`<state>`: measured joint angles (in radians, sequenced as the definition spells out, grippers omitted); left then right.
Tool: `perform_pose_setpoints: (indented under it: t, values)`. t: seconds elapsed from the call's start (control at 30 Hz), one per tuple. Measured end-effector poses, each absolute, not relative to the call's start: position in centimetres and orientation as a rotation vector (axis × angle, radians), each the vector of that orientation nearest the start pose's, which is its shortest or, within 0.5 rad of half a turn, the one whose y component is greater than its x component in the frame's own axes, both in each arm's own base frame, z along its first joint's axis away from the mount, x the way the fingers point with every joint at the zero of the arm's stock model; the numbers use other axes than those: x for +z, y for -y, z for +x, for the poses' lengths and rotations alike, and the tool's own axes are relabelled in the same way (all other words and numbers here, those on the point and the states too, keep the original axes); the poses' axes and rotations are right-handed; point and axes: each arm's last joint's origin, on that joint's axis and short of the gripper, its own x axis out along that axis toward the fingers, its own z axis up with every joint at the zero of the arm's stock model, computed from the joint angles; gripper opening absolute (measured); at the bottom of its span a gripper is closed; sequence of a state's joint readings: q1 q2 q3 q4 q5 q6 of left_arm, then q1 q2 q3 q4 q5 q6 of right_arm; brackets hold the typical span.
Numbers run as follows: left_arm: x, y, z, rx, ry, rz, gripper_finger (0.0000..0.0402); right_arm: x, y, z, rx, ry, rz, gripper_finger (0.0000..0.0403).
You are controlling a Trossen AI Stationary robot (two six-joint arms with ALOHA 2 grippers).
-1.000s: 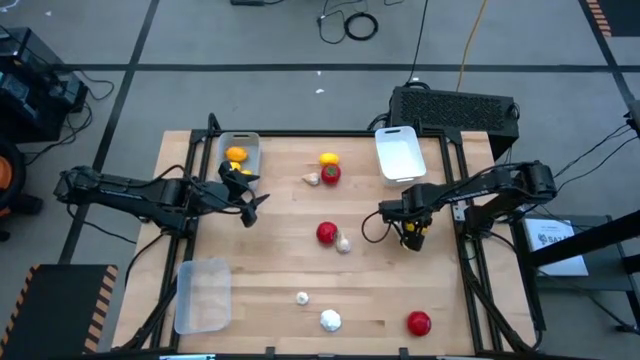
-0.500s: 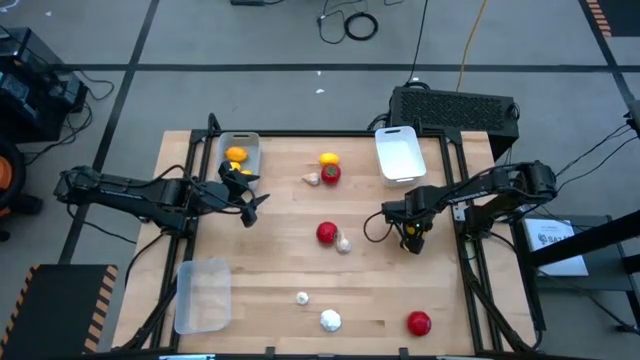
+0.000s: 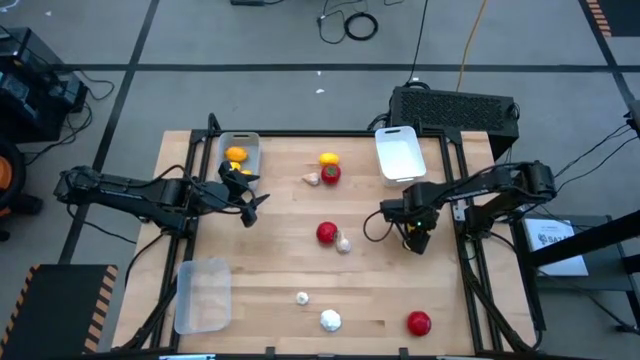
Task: Sort produce into baskets
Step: Put the yellow lemon into the gray bin
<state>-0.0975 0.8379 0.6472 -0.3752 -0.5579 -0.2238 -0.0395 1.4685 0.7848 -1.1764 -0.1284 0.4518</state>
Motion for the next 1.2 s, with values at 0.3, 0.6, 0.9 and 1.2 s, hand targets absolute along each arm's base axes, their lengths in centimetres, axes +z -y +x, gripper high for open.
perform_pose_setpoints:
  t: [0.3, 0.6, 0.9, 1.2]
  values:
    - [26.3, 0.2, 17.4, 0.504, -0.487, -0.029, 0.0295, 20.4, 0.5, 21.3, -0.378, -1.793, 0.497, 0.0093]
    - [26.3, 0.2, 17.4, 0.504, -0.488, -0.029, 0.0295, 21.8, 0.5, 21.8, -0.458, -1.761, 0.512, 0.0087]
    - [26.2, 0.2, 17.4, 0.504, -0.491, -0.028, 0.0295, 20.9, 0.4, 21.2, -0.801, -1.721, 0.740, 0.0153]
    - [26.2, 0.2, 17.3, 0.504, -0.496, -0.028, 0.0295, 20.7, 0.3, 21.1, -0.880, -1.702, 0.832, 0.0256]
